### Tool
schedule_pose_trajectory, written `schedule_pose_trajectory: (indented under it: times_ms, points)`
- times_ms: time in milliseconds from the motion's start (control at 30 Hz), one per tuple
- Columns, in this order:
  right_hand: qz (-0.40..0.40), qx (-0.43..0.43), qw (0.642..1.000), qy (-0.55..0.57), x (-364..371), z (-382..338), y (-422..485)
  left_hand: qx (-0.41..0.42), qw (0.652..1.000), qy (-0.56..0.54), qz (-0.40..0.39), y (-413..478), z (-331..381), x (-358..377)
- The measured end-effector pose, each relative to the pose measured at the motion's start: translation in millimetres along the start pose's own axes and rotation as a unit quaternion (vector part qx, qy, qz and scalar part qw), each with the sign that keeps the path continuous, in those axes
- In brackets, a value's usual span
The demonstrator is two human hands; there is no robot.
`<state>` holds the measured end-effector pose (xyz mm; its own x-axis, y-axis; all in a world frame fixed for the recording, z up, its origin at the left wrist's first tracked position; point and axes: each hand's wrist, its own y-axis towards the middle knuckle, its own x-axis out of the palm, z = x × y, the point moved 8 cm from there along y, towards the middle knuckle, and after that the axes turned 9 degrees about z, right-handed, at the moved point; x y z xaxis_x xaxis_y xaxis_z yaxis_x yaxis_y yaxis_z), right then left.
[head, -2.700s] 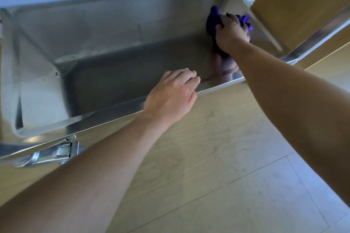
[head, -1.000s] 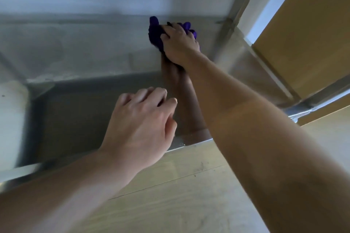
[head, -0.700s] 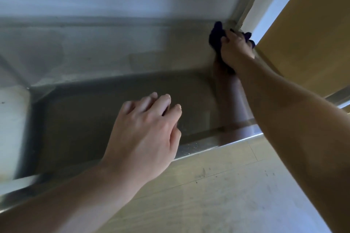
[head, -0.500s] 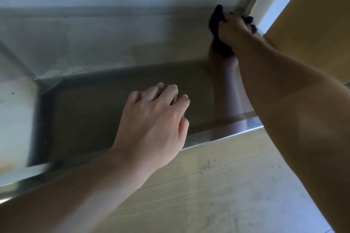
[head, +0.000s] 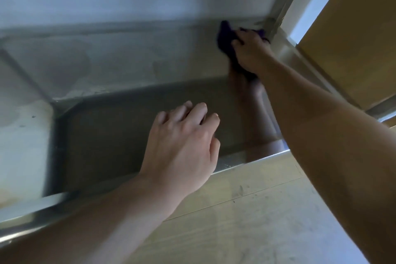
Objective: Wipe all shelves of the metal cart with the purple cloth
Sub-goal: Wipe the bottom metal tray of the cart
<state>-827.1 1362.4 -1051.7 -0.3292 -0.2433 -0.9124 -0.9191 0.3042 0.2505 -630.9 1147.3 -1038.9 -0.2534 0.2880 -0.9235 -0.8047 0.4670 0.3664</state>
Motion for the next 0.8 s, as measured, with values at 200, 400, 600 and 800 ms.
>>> schedule_pose_trajectory:
  times_ms: [200, 400, 600, 800]
  points:
    - [-0.02, -0.051, 0.998, 0.011, 6.8, -69.9, -38.3, 0.002, 1.0, 0.002, 0.004, 2.5, 3.6, -0.5]
    - [-0.128, -0.244, 0.955, 0.113, 27.5, -158.4, -95.7, 0.0, 1.0, -0.003, 0.012, -0.2, 1.5, -3.0]
    - [-0.05, -0.114, 0.991, 0.044, 5.4, -73.0, -61.1, -0.018, 0.998, -0.049, -0.022, -21.2, -27.5, -6.6]
    - [-0.02, 0.002, 1.0, -0.005, 12.6, -102.0, -82.6, -0.081, 0.996, 0.018, 0.016, -52.5, -121.3, -36.5]
